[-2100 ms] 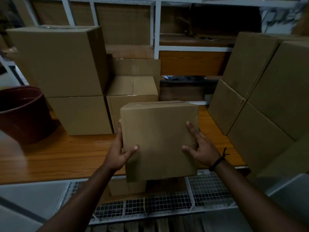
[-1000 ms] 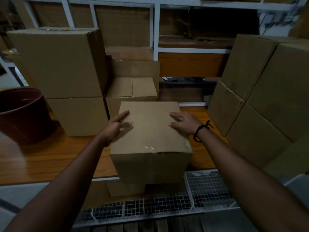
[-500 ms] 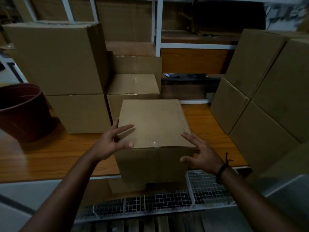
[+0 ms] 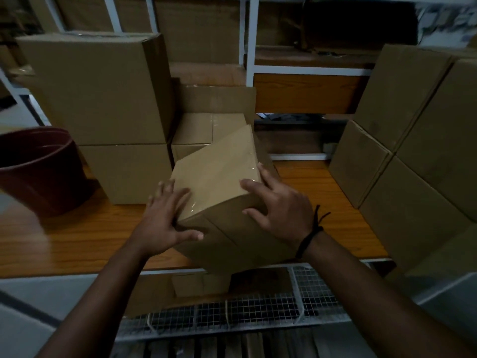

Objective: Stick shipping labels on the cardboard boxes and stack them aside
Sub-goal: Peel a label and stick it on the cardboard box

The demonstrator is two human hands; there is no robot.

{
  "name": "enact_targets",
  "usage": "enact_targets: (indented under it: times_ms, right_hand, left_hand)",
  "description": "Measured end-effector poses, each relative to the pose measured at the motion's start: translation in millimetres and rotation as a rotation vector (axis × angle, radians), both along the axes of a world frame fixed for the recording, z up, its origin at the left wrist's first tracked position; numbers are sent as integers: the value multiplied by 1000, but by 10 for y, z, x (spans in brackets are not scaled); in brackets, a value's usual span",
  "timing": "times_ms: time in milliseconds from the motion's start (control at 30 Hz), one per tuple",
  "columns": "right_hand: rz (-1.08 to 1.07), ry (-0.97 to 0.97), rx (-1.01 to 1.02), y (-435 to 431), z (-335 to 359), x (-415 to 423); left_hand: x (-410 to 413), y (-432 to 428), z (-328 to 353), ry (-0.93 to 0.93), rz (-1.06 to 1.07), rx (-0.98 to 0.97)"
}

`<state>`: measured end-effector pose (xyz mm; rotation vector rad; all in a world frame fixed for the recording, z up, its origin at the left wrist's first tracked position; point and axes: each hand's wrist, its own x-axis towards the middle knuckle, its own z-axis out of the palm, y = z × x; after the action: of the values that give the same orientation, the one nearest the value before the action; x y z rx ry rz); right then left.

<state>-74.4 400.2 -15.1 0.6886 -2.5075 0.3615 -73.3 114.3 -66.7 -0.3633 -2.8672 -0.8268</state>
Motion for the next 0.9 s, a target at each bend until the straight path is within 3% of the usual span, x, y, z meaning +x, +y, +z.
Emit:
enact_targets:
  times_ms: [67,200,400,533,667,900]
  right_hand:
    - [57,-25,-16,-103,20,-19]
    - [274,-363,-201,-20,-55,-95]
    - [-44,-616,-200,373,-619,-113]
    - [-64,-776,-448,276,-770,-134]
    - [-9,-779,-628,186,-759,-129]
    - [-131,-558,-398,327,-568,-85]
  left_hand:
    - [52,156,181,81,-49,-66]
    - [106,369,321,195,-63,-36]
    - [129,16,299,181,19,51]
    - [112,-64,424,237,-12,42]
    - [99,-122,369,287,-46,74]
    - [216,-48,-233,80,104,422]
